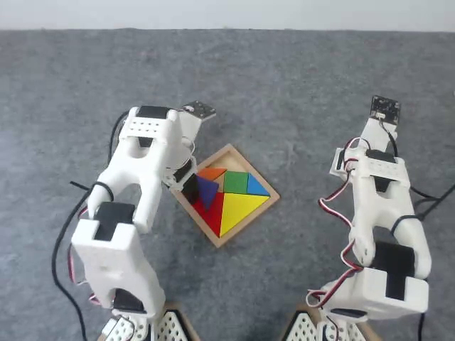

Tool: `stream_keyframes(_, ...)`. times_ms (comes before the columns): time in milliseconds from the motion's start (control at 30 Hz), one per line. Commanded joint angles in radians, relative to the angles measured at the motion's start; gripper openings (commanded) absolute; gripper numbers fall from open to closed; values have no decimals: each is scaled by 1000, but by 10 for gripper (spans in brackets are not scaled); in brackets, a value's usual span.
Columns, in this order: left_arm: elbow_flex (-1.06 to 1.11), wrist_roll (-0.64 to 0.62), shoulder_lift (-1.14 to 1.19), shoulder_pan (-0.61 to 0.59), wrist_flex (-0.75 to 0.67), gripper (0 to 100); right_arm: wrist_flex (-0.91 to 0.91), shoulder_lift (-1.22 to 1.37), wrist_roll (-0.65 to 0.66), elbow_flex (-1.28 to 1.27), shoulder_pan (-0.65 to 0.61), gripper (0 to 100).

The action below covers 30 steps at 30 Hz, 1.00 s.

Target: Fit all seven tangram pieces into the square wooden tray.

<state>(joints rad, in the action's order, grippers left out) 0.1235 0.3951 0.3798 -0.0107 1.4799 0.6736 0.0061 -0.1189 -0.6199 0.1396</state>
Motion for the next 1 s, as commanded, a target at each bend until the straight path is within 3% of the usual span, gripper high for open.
stream_keyframes(0,-47,-21,2,23,-18,235,-8,-12,11,11,-8,238)
stream_keyframes(300,-119,-69,41,126,-37,236,-8,-12,11,9,-8,238)
stream_keyframes(600,-277,-69,166,126,-32,236,-8,-12,11,9,-10,238)
stream_keyframes(967,-696,-69,396,137,126,237,-8,-12,11,9,-10,238)
